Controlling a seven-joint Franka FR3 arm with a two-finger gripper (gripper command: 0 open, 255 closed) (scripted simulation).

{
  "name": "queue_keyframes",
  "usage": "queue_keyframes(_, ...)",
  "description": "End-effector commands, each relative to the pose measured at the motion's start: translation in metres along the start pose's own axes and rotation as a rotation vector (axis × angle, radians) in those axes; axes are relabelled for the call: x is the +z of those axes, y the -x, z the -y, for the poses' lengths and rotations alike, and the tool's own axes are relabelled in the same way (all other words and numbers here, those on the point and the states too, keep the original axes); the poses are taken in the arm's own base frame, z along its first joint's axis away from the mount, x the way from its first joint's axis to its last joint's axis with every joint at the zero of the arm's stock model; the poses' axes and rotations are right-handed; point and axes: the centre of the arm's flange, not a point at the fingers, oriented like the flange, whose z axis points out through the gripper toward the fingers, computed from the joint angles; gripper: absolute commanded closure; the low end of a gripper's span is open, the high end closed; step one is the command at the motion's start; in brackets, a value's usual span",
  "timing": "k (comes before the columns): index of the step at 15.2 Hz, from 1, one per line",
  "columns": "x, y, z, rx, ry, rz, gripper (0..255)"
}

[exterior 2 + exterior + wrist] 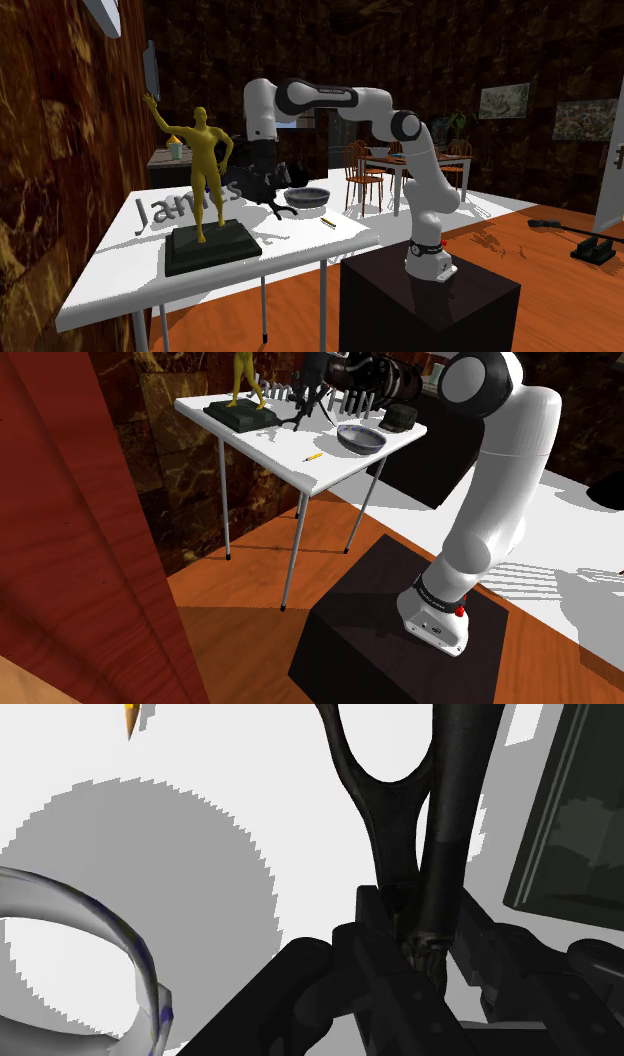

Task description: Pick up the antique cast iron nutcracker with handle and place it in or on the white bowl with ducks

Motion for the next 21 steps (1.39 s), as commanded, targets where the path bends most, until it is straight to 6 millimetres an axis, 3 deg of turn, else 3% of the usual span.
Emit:
queue_keyframes(1,-0.010,0.002,0.001,0.000,0.000,0.000,255)
queue_keyframes(15,-0.078,0.016,0.004,0.000,0.000,0.000,255)
queue_keyframes(21,-0.087,-0.013,-0.070,0.000,0.000,0.000,255)
